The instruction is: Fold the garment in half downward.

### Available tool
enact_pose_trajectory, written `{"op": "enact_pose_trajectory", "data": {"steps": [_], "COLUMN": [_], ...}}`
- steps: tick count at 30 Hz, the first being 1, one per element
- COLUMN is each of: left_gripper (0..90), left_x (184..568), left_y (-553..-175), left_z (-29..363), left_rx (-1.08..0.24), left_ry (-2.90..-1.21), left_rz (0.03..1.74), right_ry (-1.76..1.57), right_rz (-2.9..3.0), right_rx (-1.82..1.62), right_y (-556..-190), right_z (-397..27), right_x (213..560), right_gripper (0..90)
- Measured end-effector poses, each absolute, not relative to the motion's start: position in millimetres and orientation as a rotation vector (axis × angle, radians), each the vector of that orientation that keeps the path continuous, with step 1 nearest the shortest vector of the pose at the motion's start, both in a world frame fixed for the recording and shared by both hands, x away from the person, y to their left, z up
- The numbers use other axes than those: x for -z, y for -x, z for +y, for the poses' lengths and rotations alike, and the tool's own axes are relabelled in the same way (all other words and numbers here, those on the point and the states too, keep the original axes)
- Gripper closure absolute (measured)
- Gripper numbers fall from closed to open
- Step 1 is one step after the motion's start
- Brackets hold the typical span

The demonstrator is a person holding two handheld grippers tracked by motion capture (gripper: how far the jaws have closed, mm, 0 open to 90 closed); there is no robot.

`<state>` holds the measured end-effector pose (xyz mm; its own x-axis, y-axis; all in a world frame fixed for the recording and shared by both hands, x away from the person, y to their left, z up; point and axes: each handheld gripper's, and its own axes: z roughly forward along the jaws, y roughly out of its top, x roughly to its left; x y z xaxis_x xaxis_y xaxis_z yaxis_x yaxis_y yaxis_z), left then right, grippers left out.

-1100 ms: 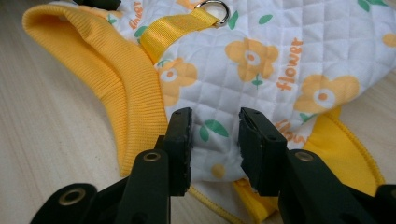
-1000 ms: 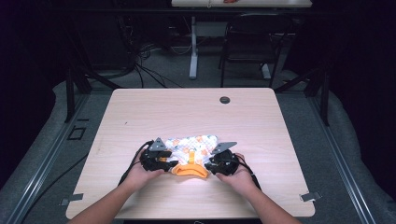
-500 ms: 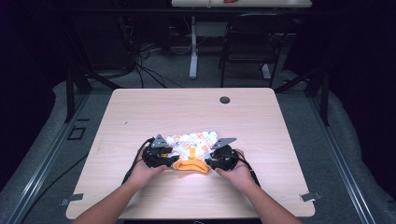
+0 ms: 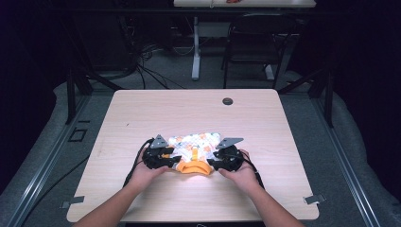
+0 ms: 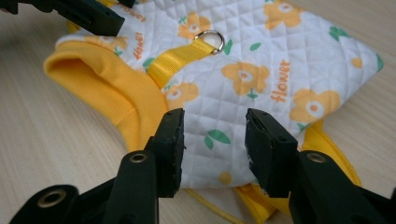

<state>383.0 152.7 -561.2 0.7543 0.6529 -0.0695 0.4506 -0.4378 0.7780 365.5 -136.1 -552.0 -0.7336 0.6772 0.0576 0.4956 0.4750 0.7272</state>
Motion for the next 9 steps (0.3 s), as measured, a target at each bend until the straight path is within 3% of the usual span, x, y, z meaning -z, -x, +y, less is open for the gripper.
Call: {"op": "enact_pose_trajectory", "data": {"steps": [9], "left_gripper": [48.6], "left_x": [544], "left_y": [-371], "left_z": [167], "left_rx": [-0.317], "left_ry": [-2.086], "left_rz": [0.825], "right_ry": [-0.929], "right_rz": [2.468], "right_rx": [-1.107], "right_y": [-349], "right_z": [-140], "right_x": [538], "right_gripper": [54.5]}}
